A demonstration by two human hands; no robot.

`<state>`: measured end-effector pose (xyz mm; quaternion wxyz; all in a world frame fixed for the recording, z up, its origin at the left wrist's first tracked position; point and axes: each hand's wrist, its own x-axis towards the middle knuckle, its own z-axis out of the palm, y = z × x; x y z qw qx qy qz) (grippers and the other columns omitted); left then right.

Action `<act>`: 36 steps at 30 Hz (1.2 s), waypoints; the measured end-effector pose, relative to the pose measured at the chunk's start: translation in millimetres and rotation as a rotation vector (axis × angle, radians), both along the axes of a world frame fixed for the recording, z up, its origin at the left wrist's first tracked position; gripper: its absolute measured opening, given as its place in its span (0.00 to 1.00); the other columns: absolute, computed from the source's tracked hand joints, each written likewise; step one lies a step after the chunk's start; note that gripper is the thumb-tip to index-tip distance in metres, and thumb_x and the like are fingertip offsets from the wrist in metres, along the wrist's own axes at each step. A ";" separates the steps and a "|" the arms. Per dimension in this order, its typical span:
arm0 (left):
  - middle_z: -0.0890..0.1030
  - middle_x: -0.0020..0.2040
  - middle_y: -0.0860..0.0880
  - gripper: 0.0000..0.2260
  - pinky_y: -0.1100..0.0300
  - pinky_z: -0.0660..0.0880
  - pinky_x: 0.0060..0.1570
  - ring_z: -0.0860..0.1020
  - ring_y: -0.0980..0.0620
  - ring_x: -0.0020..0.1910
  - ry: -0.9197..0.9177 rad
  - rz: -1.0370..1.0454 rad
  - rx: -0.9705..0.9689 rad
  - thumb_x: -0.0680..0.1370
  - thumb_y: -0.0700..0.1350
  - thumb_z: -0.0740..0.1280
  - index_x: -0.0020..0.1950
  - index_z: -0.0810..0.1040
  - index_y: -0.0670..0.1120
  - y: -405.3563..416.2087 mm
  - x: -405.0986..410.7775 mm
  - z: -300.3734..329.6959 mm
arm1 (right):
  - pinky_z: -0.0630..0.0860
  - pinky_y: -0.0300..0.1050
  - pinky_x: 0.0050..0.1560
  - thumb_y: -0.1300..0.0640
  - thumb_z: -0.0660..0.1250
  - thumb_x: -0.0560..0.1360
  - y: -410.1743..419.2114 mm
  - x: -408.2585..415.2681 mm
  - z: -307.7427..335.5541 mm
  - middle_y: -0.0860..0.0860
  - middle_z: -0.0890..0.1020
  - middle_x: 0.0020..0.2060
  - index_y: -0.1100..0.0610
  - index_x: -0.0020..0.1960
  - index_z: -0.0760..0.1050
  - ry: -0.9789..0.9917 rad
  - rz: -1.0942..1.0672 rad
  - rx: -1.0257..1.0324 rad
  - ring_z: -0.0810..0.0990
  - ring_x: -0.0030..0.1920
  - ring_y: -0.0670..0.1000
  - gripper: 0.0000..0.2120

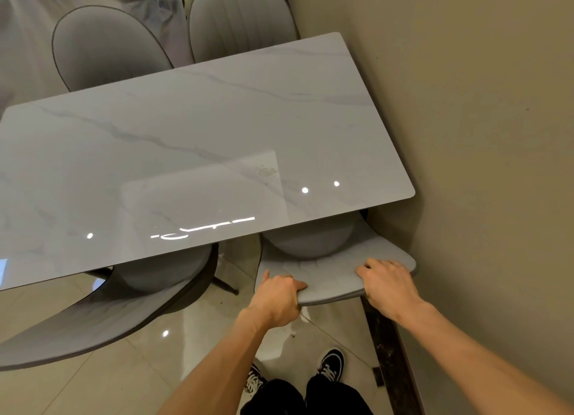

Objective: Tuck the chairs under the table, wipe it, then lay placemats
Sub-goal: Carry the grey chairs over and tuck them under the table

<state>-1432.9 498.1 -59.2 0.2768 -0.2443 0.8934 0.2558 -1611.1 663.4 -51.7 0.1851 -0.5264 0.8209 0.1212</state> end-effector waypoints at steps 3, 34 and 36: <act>0.78 0.60 0.51 0.21 0.39 0.51 0.75 0.74 0.49 0.62 -0.011 0.023 -0.003 0.78 0.45 0.65 0.71 0.73 0.56 -4.4 -2.2 2.6 | 0.74 0.51 0.54 0.57 0.69 0.72 -6.1 -1.1 -3.2 0.50 0.79 0.50 0.51 0.55 0.76 0.004 -0.002 0.009 0.80 0.51 0.53 0.12; 0.73 0.69 0.44 0.30 0.49 0.73 0.64 0.74 0.44 0.66 -0.049 0.042 -0.009 0.79 0.60 0.65 0.75 0.64 0.46 -158.7 144.5 25.9 | 0.71 0.47 0.63 0.31 0.56 0.75 -148.5 166.6 39.2 0.51 0.74 0.64 0.53 0.71 0.67 -0.211 -0.261 -0.082 0.73 0.62 0.51 0.33; 0.74 0.68 0.44 0.28 0.49 0.73 0.63 0.74 0.44 0.65 -0.053 -0.005 0.004 0.79 0.59 0.65 0.73 0.66 0.46 -184.2 157.3 27.3 | 0.70 0.46 0.65 0.33 0.56 0.77 -168.6 196.1 42.7 0.51 0.73 0.66 0.53 0.72 0.65 -0.210 -0.332 -0.109 0.72 0.65 0.51 0.32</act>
